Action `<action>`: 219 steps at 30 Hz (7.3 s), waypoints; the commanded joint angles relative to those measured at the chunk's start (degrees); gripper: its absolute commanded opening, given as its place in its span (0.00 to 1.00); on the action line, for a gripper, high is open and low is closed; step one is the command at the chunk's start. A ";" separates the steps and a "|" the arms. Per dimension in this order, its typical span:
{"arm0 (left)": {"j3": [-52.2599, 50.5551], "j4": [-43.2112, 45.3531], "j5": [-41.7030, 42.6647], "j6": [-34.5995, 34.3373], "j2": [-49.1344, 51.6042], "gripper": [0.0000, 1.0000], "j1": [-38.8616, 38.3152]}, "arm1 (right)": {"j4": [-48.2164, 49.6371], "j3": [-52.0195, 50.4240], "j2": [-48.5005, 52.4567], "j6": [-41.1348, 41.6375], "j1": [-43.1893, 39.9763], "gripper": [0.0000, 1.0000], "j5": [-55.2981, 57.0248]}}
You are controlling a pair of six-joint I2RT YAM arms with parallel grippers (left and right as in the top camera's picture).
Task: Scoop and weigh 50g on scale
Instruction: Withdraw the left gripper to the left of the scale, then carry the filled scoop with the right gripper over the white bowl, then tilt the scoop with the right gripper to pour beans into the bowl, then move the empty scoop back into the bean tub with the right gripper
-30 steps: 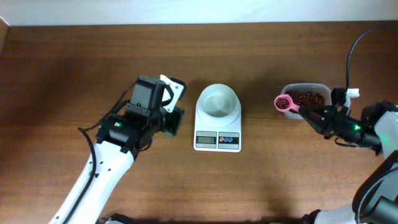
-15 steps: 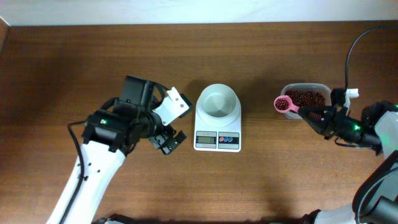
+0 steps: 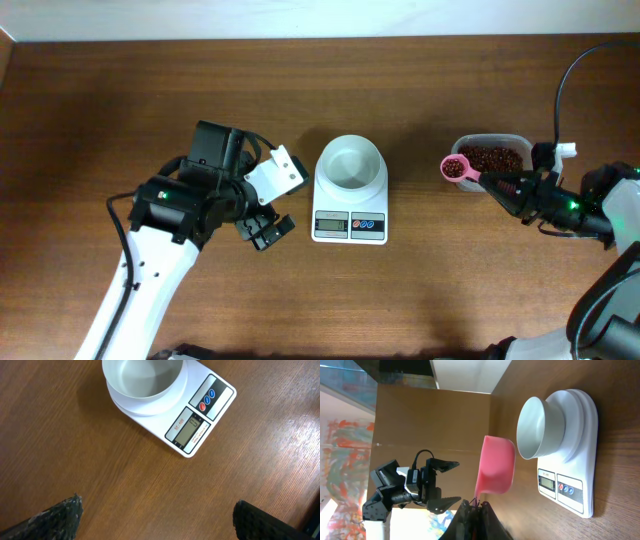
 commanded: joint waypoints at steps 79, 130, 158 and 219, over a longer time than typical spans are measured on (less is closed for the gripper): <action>0.90 -0.11 1.05 1.33 -0.70 0.99 0.24 | 64.15 -0.31 0.26 47.06 35.78 0.04 32.94; 0.90 -0.11 1.05 1.33 -0.70 0.99 0.24 | 67.10 -0.28 0.26 33.64 39.69 0.04 45.77; 0.90 -0.11 1.05 1.33 -0.70 0.99 0.24 | 68.63 -0.28 0.26 22.82 39.74 0.04 46.27; 0.90 -0.13 1.05 1.31 -0.70 0.99 0.24 | 37.70 -0.24 -7.93 21.73 20.06 0.04 72.13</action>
